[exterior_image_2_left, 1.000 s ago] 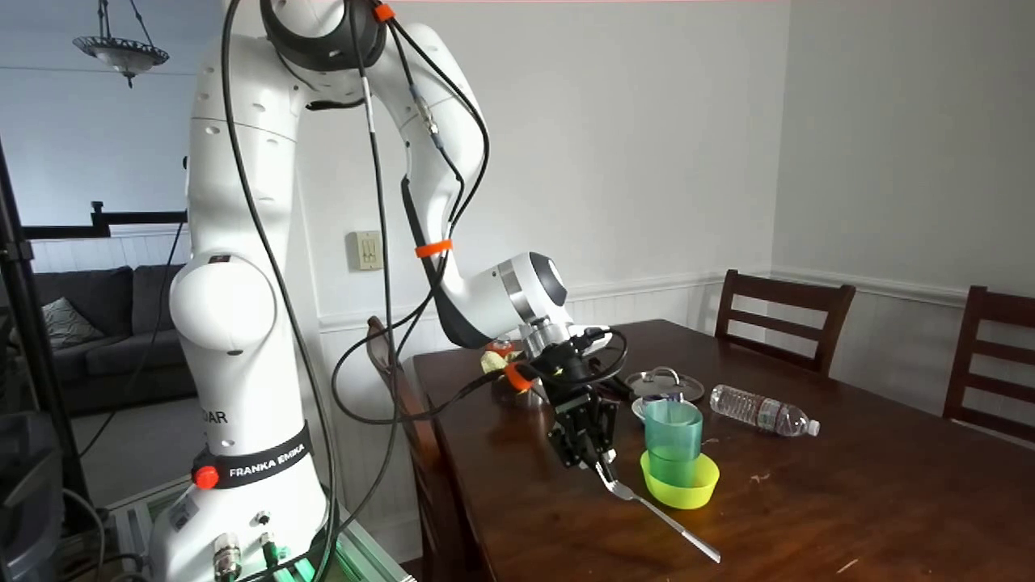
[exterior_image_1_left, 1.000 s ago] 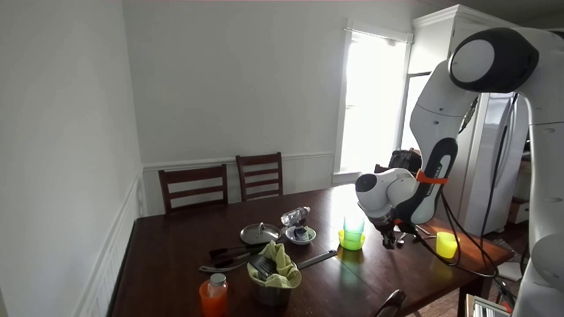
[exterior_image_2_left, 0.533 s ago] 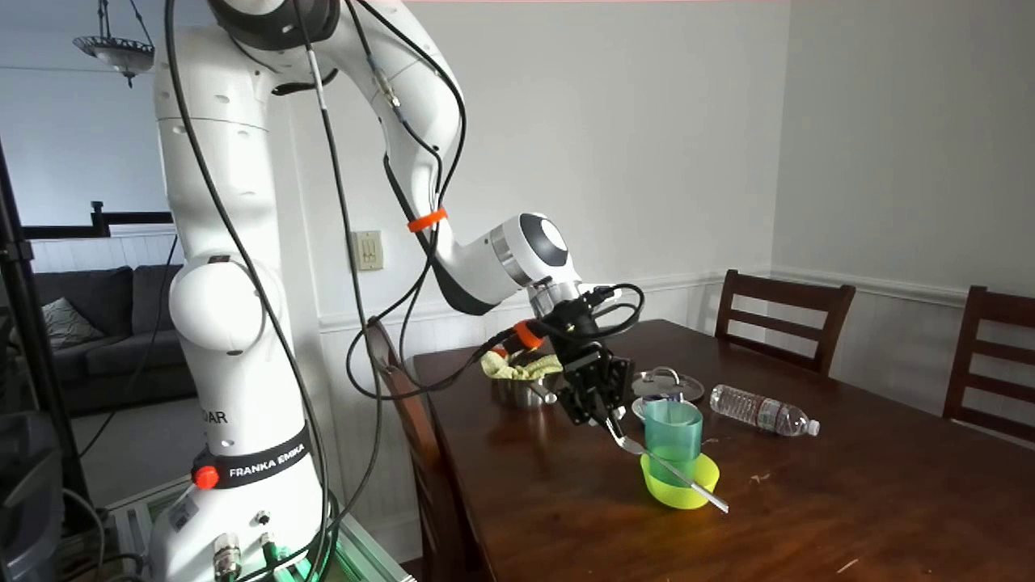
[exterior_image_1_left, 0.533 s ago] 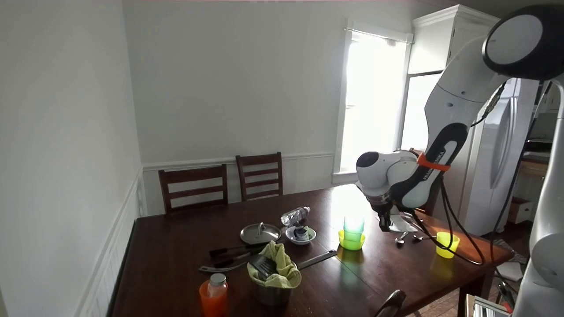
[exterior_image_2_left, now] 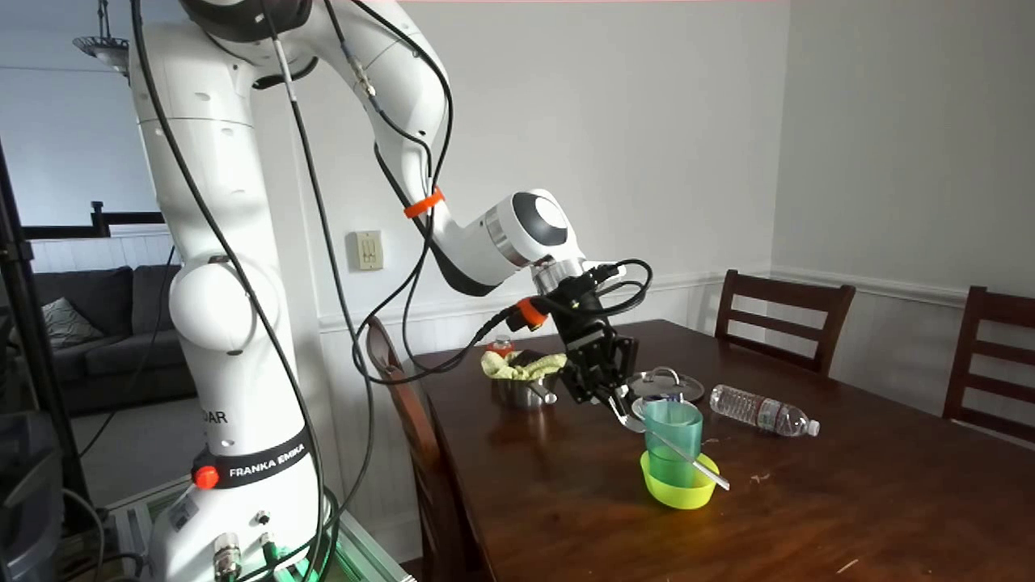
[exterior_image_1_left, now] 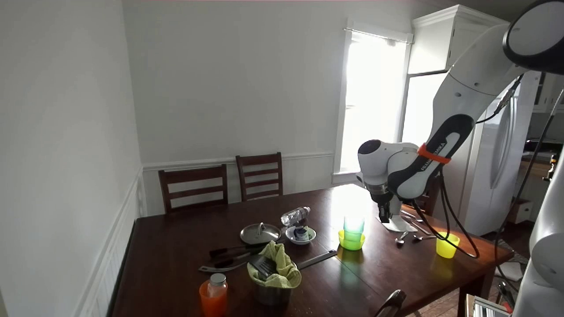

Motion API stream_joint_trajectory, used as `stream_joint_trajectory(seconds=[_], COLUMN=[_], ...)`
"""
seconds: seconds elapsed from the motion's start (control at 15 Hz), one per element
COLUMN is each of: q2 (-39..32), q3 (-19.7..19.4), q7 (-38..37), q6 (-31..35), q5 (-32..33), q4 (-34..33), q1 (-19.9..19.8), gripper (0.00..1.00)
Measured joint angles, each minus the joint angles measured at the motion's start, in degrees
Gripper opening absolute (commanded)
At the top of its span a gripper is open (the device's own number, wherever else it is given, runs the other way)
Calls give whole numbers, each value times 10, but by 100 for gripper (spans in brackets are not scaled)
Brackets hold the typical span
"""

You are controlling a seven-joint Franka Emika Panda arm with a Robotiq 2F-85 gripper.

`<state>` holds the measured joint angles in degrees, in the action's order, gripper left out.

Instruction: Pick up the silver fork and put it in the green cup

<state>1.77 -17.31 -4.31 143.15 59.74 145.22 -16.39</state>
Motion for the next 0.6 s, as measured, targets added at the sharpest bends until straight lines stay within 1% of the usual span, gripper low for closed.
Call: stream_joint_trajectory(seconds=[0.33,0.6], q2=[1,17], q3=[2,7], q7=[0,1], q6=[0,0], q5=[0,0], q4=[-2,-10], q1=[1,1], gripper=[2,2])
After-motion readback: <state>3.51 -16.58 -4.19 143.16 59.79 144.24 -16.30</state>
